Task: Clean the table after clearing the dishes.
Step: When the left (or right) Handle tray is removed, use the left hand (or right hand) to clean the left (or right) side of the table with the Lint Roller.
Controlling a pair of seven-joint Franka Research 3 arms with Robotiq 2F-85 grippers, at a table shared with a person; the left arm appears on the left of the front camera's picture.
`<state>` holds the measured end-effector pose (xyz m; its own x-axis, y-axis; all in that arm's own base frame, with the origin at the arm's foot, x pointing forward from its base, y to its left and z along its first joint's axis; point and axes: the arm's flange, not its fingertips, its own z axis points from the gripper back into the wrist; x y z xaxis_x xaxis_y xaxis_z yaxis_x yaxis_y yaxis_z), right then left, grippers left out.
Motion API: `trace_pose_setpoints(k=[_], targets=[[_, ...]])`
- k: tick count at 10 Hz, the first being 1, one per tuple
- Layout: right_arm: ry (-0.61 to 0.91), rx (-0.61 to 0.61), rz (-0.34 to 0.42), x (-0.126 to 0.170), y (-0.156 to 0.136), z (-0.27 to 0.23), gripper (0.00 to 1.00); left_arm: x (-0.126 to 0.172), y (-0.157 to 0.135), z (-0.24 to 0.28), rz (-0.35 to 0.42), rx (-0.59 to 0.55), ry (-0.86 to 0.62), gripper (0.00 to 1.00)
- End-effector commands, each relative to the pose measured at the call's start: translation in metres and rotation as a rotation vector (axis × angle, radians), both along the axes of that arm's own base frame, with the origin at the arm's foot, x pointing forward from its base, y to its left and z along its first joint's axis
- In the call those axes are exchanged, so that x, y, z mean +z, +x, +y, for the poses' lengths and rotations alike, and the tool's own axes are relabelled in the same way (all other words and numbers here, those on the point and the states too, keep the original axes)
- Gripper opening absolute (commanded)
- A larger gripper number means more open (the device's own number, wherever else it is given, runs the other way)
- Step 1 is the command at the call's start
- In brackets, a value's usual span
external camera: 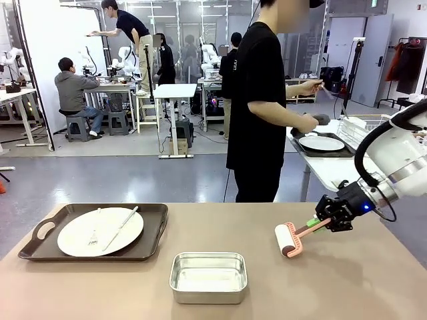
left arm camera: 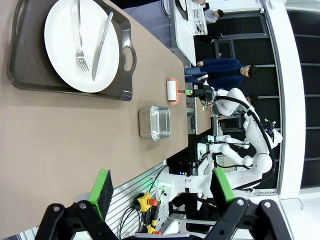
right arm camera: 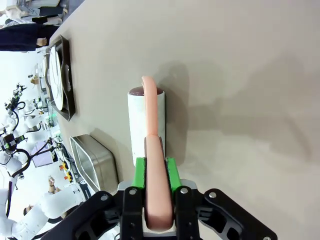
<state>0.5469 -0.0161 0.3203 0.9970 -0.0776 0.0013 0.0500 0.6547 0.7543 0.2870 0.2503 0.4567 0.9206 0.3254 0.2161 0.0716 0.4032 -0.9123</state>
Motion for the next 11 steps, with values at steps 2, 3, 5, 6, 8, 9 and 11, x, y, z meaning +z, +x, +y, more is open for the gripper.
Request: trace_pose_setpoints(k=[2,3,5,6,8,9,11], targets=[[-0.212,-0.016,-0.019,-0.025,-0.007,-0.043,0.21,0.001,-0.001,0.001,-0.004,0.005,0.002,1.00],[-0.230,-0.013,-0.026,-0.021,-0.007,-0.053,0.21,0.001,-0.001,0.001,-0.004,0.005,0.002,1.00],[-0.287,-0.017,-0.028,-0.012,-0.008,-0.075,0.21,0.001,-0.001,0.001,-0.004,0.005,0.002,1.00],[-0.345,-0.014,-0.016,-0.009,-0.010,-0.085,0.21,0.001,-0.001,0.001,-0.004,0.005,0.002,1.00],[-0.397,-0.057,0.007,-0.006,-0.014,-0.105,0.21,0.001,-0.001,0.001,-0.004,0.005,0.002,1.00],[-0.433,-0.067,0.017,-0.005,-0.015,-0.109,0.21,0.001,-0.001,0.001,-0.004,0.005,0.002,1.00],[-0.564,-0.083,0.038,0.006,-0.017,-0.118,0.21,0.001,-0.001,0.001,-0.004,0.005,0.002,1.00]])
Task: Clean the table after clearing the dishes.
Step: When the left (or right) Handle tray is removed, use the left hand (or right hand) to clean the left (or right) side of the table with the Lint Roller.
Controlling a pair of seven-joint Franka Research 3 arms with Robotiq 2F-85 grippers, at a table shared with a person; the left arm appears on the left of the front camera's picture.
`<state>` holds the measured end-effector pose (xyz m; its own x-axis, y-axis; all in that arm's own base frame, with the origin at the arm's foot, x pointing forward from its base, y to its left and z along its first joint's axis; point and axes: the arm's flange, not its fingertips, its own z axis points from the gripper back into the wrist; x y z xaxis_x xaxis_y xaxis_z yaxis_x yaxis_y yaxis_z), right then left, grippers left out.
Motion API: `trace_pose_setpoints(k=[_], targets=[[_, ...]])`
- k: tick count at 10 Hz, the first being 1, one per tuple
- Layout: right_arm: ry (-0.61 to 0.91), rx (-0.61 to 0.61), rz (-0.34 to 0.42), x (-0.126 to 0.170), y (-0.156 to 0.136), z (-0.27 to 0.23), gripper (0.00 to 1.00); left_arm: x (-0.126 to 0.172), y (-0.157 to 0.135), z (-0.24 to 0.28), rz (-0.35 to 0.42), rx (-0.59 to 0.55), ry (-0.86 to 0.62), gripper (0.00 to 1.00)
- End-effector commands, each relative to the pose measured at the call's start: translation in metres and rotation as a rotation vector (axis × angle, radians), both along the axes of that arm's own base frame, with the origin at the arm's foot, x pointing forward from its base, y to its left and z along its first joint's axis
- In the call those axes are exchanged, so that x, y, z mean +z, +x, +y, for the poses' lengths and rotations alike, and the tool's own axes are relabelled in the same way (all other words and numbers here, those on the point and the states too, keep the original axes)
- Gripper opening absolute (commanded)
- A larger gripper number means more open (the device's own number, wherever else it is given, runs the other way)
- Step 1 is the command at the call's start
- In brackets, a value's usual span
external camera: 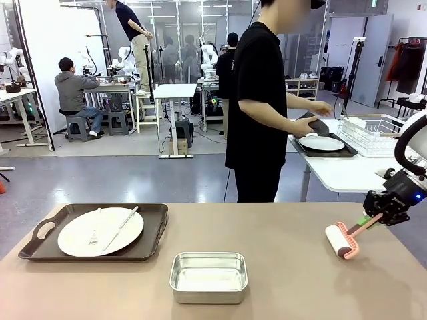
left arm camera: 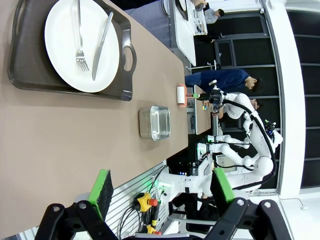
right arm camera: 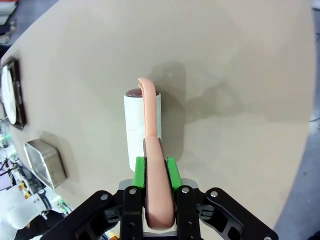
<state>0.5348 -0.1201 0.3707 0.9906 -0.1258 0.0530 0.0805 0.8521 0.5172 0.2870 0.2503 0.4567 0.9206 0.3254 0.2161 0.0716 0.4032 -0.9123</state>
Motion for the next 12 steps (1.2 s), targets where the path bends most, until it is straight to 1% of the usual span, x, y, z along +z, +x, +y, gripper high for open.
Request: trace_pose_setpoints(k=[1,3,6,8,9,10,11,12], targets=[[-0.287,-0.052,0.062,-0.036,-0.005,-0.014,0.21,0.001,-0.001,0.001,-0.004,0.005,0.002,1.00],[-0.437,-0.036,0.082,-0.013,-0.005,-0.010,0.21,0.001,-0.001,0.001,-0.004,0.005,0.002,1.00],[-0.505,-0.028,0.086,0.009,-0.006,-0.002,0.21,0.001,-0.001,0.001,-0.004,0.005,0.002,1.00],[-0.458,-0.015,0.067,0.026,-0.010,0.004,0.21,0.001,-0.001,0.001,-0.004,0.005,0.002,1.00],[-0.458,-0.018,0.039,0.037,-0.013,0.006,0.21,0.001,-0.001,0.001,-0.004,0.005,0.002,1.00],[-0.414,0.000,0.005,0.057,-0.016,0.009,0.21,0.001,-0.001,0.001,-0.004,0.005,0.002,1.00],[-0.410,0.024,-0.022,0.076,-0.019,0.015,0.21,0.001,-0.001,0.001,-0.004,0.005,0.002,1.00],[-0.444,0.049,-0.026,0.094,-0.022,0.024,0.21,0.001,-0.001,0.001,-0.004,0.005,0.002,1.00]])
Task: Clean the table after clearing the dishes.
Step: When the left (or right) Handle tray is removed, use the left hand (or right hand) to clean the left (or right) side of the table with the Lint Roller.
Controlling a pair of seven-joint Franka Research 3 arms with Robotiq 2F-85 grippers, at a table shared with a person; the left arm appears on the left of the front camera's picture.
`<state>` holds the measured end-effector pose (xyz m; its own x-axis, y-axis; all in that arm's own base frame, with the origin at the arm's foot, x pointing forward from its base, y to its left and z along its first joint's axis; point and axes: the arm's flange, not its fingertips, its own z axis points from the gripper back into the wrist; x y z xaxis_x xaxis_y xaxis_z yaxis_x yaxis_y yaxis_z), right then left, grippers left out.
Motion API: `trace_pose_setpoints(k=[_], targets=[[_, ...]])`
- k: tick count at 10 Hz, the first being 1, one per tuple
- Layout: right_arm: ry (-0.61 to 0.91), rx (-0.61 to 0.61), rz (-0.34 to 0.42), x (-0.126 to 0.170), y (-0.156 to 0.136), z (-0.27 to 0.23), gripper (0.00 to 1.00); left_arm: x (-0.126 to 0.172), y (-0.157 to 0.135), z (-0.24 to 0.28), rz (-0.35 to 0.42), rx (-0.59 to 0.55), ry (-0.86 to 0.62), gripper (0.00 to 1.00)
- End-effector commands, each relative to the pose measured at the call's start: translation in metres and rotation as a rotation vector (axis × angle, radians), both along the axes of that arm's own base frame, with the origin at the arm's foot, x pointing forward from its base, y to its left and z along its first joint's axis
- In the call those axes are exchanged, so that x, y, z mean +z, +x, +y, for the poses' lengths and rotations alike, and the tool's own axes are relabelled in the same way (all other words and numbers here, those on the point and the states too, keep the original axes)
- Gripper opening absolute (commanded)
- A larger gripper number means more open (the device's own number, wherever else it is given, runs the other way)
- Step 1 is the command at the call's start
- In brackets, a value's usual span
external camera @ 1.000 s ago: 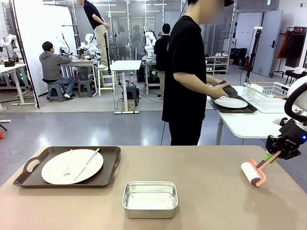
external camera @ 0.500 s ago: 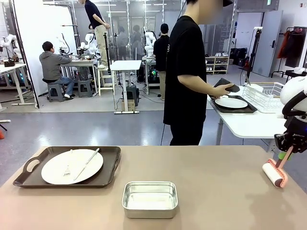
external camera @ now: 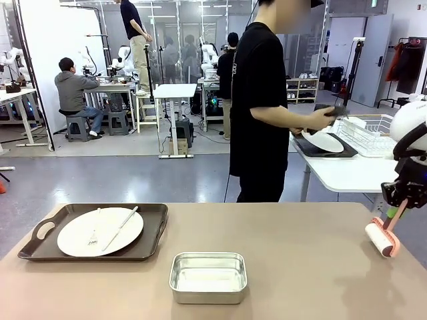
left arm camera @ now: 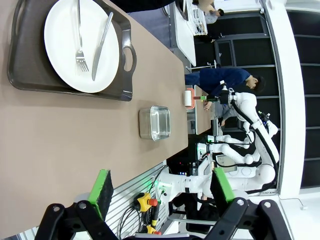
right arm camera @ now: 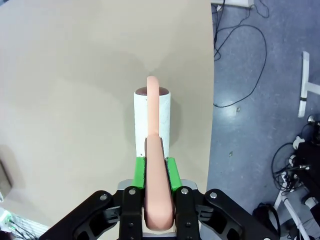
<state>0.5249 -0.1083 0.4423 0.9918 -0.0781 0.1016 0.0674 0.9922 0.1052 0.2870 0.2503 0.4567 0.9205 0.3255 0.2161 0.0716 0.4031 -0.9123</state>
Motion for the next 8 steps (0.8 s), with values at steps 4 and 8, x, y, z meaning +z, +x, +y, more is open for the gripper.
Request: trace_pose_setpoints(k=[4,8], targets=[[-0.055,0.112,-0.052,0.071,-0.028,0.040,0.21,0.001,-0.001,0.001,-0.004,0.005,0.002,1.00],[-0.030,0.094,-0.061,0.074,-0.026,0.038,0.21,0.001,-0.001,0.001,-0.004,0.005,0.002,1.00]])
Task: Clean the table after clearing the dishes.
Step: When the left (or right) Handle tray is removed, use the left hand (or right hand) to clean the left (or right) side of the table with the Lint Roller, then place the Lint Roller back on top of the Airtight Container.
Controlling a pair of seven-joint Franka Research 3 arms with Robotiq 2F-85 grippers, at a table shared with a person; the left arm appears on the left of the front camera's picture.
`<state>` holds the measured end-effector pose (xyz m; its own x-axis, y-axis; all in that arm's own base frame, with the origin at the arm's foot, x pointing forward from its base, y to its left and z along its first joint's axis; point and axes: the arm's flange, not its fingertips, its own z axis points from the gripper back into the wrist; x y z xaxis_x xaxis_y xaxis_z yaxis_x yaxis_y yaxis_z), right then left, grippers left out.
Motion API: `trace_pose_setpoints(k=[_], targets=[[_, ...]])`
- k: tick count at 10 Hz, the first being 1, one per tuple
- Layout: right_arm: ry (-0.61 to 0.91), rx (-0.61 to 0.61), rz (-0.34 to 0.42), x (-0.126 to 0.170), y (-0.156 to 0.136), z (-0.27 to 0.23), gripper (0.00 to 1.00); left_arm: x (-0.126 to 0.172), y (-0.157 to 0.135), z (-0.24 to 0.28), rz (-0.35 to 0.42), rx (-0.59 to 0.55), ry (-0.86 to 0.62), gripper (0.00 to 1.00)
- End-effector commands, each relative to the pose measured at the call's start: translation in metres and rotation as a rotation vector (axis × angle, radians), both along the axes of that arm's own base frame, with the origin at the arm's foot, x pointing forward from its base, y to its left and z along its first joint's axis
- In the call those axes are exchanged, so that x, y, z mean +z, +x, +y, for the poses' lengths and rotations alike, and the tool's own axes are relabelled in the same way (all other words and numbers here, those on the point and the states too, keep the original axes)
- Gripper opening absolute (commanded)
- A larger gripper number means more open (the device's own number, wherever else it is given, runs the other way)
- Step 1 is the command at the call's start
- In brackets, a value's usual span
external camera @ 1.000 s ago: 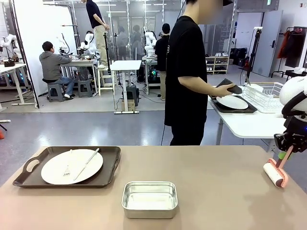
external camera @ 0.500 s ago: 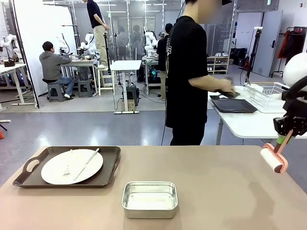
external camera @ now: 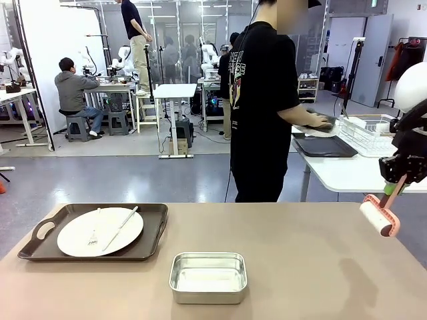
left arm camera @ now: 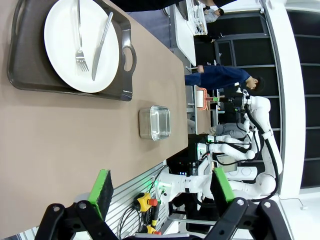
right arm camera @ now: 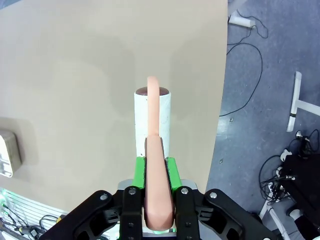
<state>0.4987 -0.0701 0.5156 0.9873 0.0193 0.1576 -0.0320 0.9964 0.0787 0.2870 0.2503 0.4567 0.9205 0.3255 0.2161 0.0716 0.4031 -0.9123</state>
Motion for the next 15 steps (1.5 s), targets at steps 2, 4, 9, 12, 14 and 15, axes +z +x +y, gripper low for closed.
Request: trace_pose_setpoints(k=[2,4,9,12,14,15], targets=[[-0.002,-0.001,-0.005,0.0010,0.0004,0.0000,0.21,0.0014,-0.0011,0.0013,-0.004,0.005,0.003,1.00],[-0.002,-0.001,-0.005,0.0010,0.0004,0.0000,0.21,0.0014,-0.0011,0.0013,-0.004,0.005,0.003,1.00],[-0.002,-0.001,-0.005,0.0010,0.0004,0.0000,0.21,0.0014,-0.0011,0.0013,-0.004,0.005,0.003,1.00],[-0.002,-0.001,-0.005,0.0010,0.0004,0.0000,0.21,0.0014,-0.0011,0.0013,-0.004,0.005,0.003,1.00],[-0.002,-0.001,-0.005,0.0010,0.0004,0.0000,0.21,0.0014,-0.0011,0.0013,-0.004,0.005,0.003,1.00],[0.000,-0.001,0.002,-0.0009,0.0002,-0.0007,0.21,0.0014,-0.0011,0.0013,-0.004,0.005,0.003,1.00]])
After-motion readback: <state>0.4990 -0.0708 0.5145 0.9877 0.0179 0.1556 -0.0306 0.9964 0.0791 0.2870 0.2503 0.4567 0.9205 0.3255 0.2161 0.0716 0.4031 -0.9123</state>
